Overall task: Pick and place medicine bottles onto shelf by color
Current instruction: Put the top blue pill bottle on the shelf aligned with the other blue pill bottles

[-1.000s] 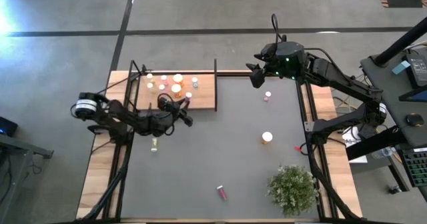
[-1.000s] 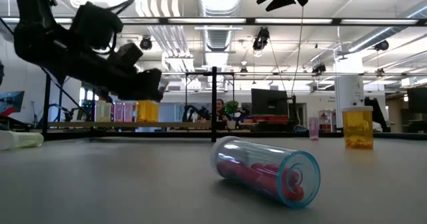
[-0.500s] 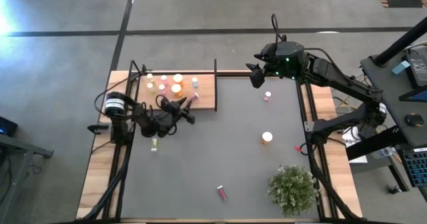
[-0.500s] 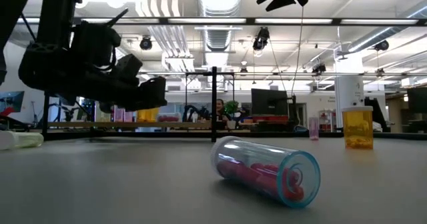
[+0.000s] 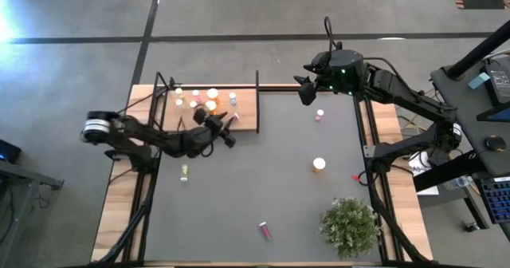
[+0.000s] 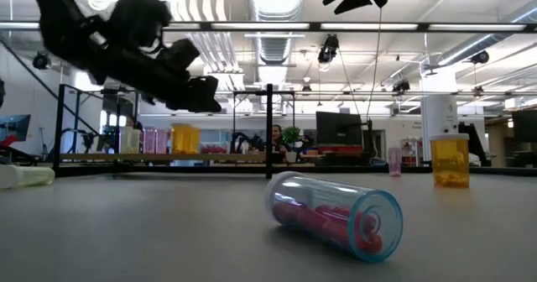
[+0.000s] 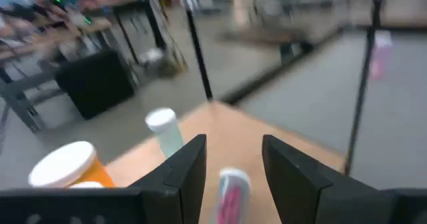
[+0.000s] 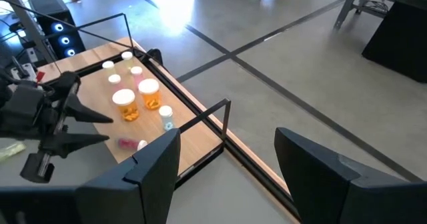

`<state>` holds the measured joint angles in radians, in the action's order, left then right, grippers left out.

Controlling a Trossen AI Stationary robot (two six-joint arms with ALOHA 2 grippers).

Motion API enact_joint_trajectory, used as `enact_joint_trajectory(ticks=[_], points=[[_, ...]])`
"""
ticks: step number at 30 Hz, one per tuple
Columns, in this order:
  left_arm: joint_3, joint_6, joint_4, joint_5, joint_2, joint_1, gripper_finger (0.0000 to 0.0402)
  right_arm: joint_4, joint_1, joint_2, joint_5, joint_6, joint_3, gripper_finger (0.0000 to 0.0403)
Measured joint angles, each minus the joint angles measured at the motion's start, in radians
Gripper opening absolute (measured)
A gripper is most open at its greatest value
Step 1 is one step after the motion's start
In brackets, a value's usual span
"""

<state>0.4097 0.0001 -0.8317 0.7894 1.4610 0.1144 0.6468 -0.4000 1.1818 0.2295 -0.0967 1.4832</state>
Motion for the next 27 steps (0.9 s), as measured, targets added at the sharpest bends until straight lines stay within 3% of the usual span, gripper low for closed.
enact_joint_trajectory(ticks=[6,10,19,27], points=[[0.232,-0.168,0.681,-0.181,-0.123,0.078,0.013,0.0,0.0,0.0,0.0,0.0,0.0,0.0233],[0.398,-0.179,0.989,-0.325,-0.112,0.148,0.013,0.0,0.0,0.0,0.0,0.0,0.0,0.0233],[0.685,-0.23,1.4,-0.593,0.024,0.273,0.013,0.0,0.0,0.0,0.0,0.0,0.0,0.0233],[0.826,-0.276,1.545,-0.637,0.169,0.299,0.0138,0.0,0.0,0.0,0.0,0.0,0.0,0.0233]])
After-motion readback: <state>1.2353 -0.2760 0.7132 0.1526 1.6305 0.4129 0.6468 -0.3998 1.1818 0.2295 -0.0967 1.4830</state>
